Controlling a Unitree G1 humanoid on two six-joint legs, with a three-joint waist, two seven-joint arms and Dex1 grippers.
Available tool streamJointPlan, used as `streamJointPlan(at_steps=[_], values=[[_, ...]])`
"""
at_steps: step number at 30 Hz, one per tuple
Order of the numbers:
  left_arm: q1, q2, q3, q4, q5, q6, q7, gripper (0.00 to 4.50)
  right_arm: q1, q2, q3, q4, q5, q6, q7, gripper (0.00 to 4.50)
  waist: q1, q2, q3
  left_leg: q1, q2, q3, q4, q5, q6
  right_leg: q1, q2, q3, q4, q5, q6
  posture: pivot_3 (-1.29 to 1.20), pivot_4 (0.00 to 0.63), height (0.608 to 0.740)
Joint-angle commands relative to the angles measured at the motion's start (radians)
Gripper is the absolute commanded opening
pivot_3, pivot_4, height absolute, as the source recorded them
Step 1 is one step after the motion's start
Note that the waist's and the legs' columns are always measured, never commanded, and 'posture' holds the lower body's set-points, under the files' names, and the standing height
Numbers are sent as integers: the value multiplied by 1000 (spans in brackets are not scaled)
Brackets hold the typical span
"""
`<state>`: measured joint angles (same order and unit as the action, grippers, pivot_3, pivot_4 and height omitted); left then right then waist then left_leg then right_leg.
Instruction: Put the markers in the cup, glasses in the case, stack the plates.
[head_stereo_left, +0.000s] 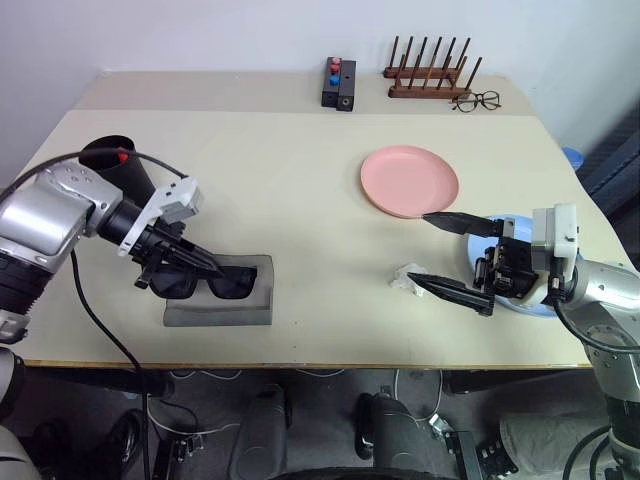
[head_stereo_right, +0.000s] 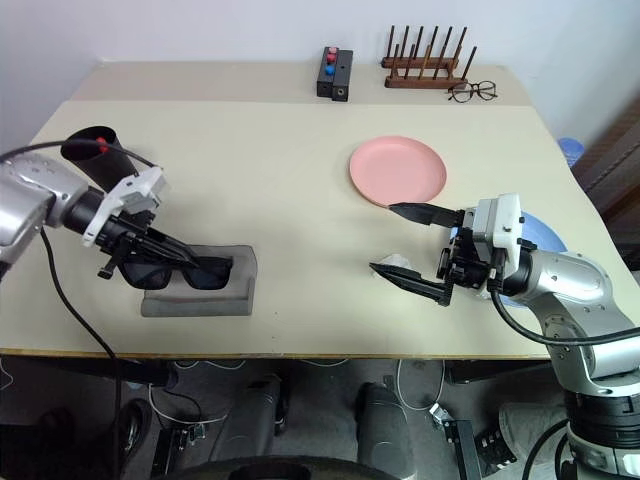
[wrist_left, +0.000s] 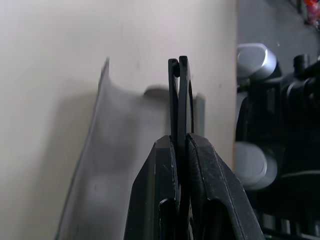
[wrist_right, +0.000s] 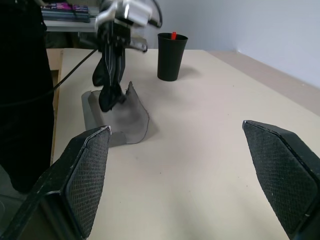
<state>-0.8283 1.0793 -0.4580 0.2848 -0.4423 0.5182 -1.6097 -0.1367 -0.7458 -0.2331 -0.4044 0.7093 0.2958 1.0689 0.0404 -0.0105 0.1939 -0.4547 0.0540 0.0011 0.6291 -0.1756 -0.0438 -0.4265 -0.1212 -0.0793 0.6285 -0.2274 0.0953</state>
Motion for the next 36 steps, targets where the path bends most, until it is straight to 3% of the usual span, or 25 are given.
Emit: streamJointPlan(at_steps=[1,21,36], values=[[34,-19,53,38,-3,-28,-4,37,-16,6,-10,-3,-2,-23,3,4330,-2,0,0,0,0,0,0,0,0,0,0,0,0,0,0,0,150,740],[120,-106,28,66,-29,-36,-5,37,8,-8,-33,-12,-7,-23,-7,4330,-1,0,0,-3,0,0,1,0,0,-2,0,0,0,1,-1,0,150,740],[135,-88,-24,56,-50,0,-5,37,12,-6,-37,-16,-13,-24,-13,4330,-2,0,0,-3,0,0,1,0,0,-2,0,0,0,1,-1,0,150,740]])
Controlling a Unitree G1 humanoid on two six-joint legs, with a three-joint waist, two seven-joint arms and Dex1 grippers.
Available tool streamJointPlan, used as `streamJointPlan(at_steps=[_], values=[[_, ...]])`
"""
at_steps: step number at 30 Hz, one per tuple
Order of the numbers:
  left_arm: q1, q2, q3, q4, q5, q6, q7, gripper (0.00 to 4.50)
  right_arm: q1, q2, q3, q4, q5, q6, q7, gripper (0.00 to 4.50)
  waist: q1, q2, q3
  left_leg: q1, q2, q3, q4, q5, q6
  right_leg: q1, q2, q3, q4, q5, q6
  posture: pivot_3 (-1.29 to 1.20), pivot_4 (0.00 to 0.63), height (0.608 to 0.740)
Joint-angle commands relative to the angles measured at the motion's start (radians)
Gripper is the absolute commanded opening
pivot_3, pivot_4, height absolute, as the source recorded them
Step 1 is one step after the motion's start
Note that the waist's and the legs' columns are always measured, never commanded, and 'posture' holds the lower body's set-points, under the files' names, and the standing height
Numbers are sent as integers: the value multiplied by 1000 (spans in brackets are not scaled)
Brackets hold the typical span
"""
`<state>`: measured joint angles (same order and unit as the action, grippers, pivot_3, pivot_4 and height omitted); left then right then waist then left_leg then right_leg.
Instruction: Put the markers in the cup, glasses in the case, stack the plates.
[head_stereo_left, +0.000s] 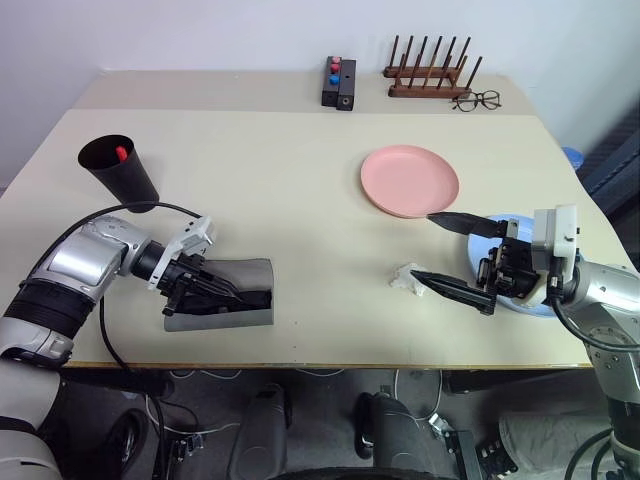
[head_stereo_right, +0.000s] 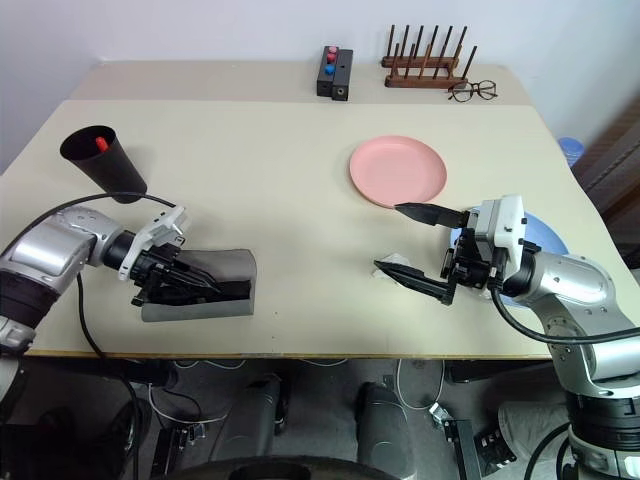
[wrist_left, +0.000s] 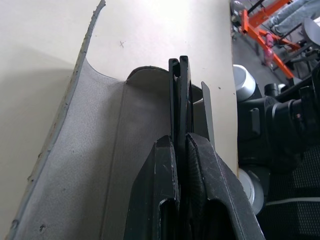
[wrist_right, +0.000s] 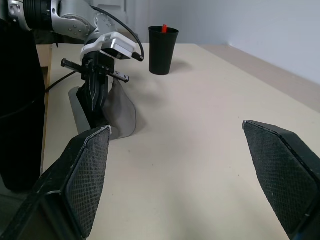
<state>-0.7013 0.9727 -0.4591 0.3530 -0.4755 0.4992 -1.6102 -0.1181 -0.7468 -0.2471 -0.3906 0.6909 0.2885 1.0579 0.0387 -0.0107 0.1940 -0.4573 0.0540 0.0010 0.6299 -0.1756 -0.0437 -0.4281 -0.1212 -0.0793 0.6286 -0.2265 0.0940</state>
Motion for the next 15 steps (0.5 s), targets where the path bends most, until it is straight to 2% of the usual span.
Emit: streamJointPlan(at_steps=[1,5,8,14,15], values=[[9,19,-21,-15,-20,26,-4,37,-4,-5,-25,-31,7,-17,-2,4330,0,0,0,0,0,0,0,0,0,0,0,0,0,0,0,0,150,740],[-2,41,-47,-42,-79,140,-4,37,-6,-9,-27,-30,9,-14,-1,4330,0,0,0,0,0,0,0,0,0,0,0,0,0,0,0,0,150,740],[0,38,-38,-51,-86,136,-4,1158,-7,-9,-26,-32,11,-11,-1,4330,0,0,0,0,0,0,0,0,0,0,0,0,0,0,1,0,150,740],[3,37,-30,-48,-71,122,-4,4181,-7,-11,-27,-35,13,-8,-1,4330,0,0,0,0,0,0,0,0,0,0,0,0,0,0,0,0,150,740],[1,41,-35,-48,-73,126,-4,4469,-8,-10,-26,-34,12,-8,-2,4330,0,0,0,0,0,0,0,0,0,0,0,0,0,0,0,0,150,740]])
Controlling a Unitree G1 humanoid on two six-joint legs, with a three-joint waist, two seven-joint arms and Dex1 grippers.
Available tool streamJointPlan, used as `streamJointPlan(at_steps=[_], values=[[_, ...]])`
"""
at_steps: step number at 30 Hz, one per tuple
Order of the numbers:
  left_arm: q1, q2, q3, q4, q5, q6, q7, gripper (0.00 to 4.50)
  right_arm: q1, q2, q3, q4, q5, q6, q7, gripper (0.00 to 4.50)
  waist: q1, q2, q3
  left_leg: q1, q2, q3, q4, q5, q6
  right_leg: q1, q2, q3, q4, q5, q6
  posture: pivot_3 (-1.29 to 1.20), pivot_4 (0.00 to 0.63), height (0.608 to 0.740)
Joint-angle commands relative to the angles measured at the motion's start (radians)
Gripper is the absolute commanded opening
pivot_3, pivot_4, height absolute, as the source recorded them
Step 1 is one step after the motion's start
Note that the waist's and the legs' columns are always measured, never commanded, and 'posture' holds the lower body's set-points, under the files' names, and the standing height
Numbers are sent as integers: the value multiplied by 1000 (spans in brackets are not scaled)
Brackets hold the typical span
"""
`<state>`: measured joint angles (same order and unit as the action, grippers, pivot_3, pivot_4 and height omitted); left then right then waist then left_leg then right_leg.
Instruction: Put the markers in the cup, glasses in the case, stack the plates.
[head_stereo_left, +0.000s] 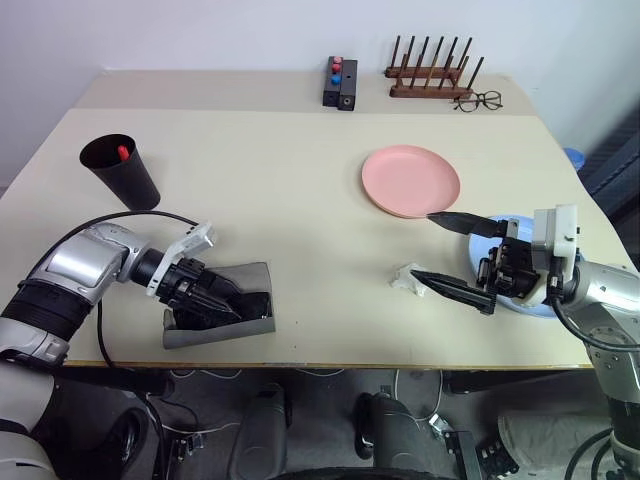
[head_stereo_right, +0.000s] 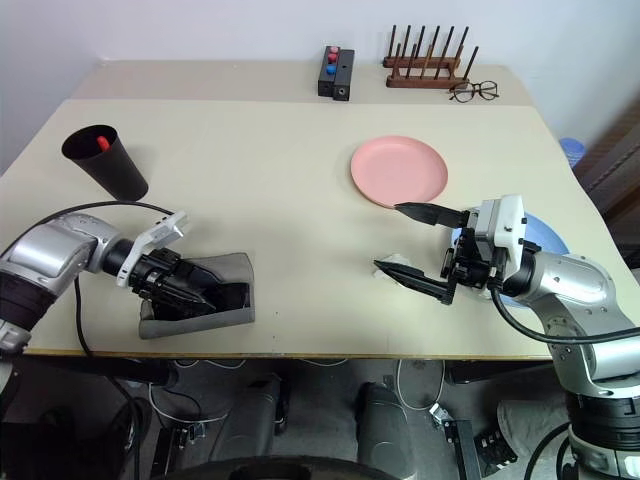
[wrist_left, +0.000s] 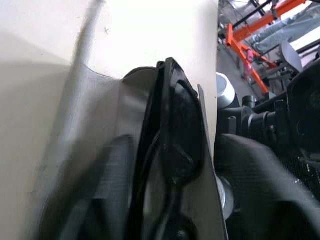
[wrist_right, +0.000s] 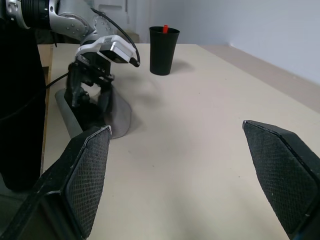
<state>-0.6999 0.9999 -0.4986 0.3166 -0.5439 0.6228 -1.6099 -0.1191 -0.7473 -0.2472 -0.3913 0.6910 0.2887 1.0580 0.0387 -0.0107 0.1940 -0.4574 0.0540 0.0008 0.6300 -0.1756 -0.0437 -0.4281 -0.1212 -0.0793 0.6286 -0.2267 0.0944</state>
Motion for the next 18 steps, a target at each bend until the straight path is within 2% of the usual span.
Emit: streamJointPlan(at_steps=[1,14,18], values=[[-1,16,3,-13,-4,0,-5,4469,-9,-10,-25,-32,13,-8,-2,4330,0,0,0,0,0,0,0,0,0,0,0,0,0,0,0,0,150,740],[-55,20,42,-6,52,-108,-5,4469,-24,-7,-17,-26,12,-3,-4,4330,1,0,0,0,0,0,0,0,0,0,0,0,0,0,0,0,150,740],[-103,47,33,0,24,-79,-5,4469,-28,-6,-12,-25,10,-3,-4,4330,0,0,0,0,0,0,0,0,0,0,0,0,0,0,0,0,150,740]])
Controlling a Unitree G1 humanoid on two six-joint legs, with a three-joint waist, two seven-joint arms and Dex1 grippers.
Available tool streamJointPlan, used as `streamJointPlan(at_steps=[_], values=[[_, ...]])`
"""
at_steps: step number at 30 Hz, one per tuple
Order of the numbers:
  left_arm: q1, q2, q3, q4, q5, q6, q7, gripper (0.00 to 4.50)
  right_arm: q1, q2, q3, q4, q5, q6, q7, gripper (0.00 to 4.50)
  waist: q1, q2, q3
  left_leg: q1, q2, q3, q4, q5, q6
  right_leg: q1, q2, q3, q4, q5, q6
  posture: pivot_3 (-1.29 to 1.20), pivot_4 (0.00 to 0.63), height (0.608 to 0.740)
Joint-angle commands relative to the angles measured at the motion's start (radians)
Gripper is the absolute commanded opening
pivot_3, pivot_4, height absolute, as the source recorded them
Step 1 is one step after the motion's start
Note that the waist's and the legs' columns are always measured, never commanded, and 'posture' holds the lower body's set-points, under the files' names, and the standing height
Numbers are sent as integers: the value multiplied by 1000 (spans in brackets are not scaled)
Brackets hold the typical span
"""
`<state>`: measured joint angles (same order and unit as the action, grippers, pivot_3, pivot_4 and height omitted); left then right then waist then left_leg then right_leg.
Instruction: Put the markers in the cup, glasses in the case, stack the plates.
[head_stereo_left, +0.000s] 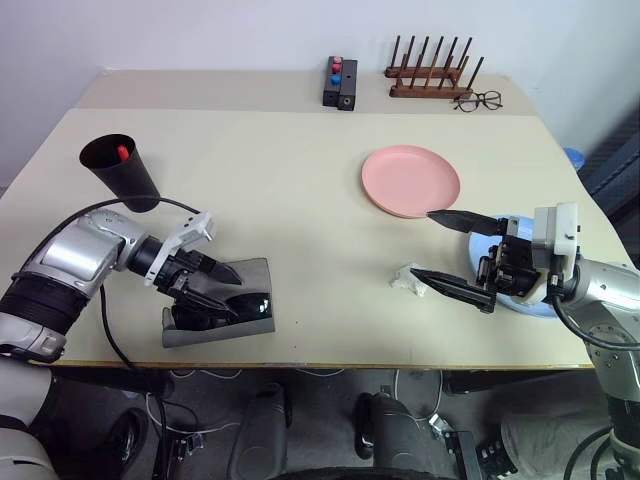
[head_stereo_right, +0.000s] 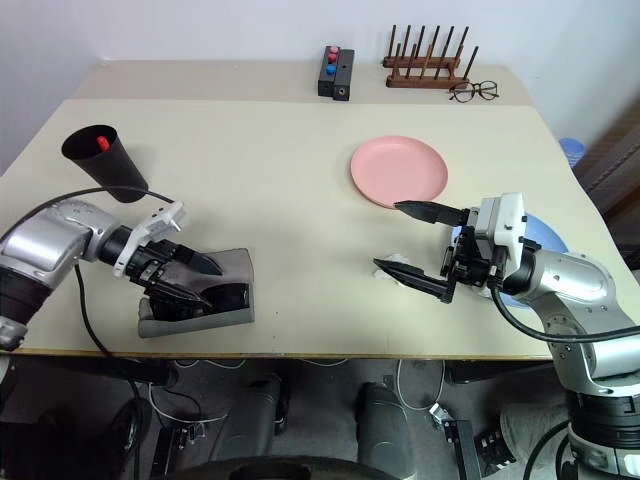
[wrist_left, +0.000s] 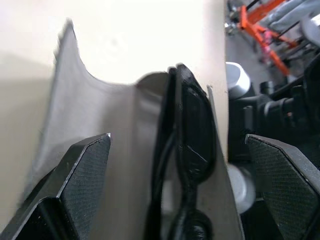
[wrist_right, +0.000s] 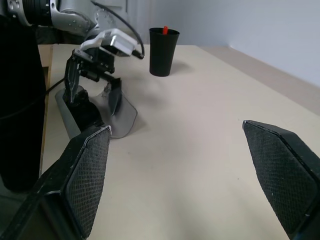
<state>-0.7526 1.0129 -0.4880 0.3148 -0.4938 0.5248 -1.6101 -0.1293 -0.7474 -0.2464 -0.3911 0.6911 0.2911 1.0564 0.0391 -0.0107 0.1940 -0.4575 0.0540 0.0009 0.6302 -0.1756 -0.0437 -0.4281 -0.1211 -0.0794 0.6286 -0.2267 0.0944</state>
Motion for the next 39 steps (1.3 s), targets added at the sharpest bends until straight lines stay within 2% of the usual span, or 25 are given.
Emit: streamJointPlan(at_steps=[1,7,12,15,22,27,39], values=[[-62,41,24,1,-39,31,-4,4469,-20,-7,-12,-25,9,-5,-3,4330,0,0,0,0,0,0,0,0,0,0,0,0,0,0,0,0,150,740],[-135,69,42,22,-102,87,-4,4469,-28,-5,-8,-19,6,-5,-5,4330,0,0,0,0,0,0,0,0,0,0,0,0,0,0,1,0,150,740],[-236,-16,170,171,-68,106,11,4469,-35,-1,-3,-12,2,-9,-4,4330,2,0,0,0,0,0,0,0,0,0,0,0,0,-1,1,0,150,740],[-268,-86,237,267,-1,17,109,3621,-39,0,0,-6,-1,-13,-3,4330,0,0,0,-1,0,0,1,0,0,0,0,0,0,0,1,0,150,740],[-137,-130,236,277,198,-194,193,55,-47,4,5,-1,-5,-17,-2,4330,-10,0,0,0,0,0,0,0,0,0,0,0,1,2,-2,0,150,740],[-27,-130,246,219,237,-248,135,55,-41,5,2,-6,-5,-17,-3,4330,-1,0,0,0,0,0,1,0,0,0,0,0,1,2,-2,0,150,740],[52,-88,291,50,193,-110,-1,55,-38,7,1,-8,-6,-21,-3,4330,-2,0,0,-1,0,0,0,0,0,0,0,0,1,2,-2,0,150,740]])
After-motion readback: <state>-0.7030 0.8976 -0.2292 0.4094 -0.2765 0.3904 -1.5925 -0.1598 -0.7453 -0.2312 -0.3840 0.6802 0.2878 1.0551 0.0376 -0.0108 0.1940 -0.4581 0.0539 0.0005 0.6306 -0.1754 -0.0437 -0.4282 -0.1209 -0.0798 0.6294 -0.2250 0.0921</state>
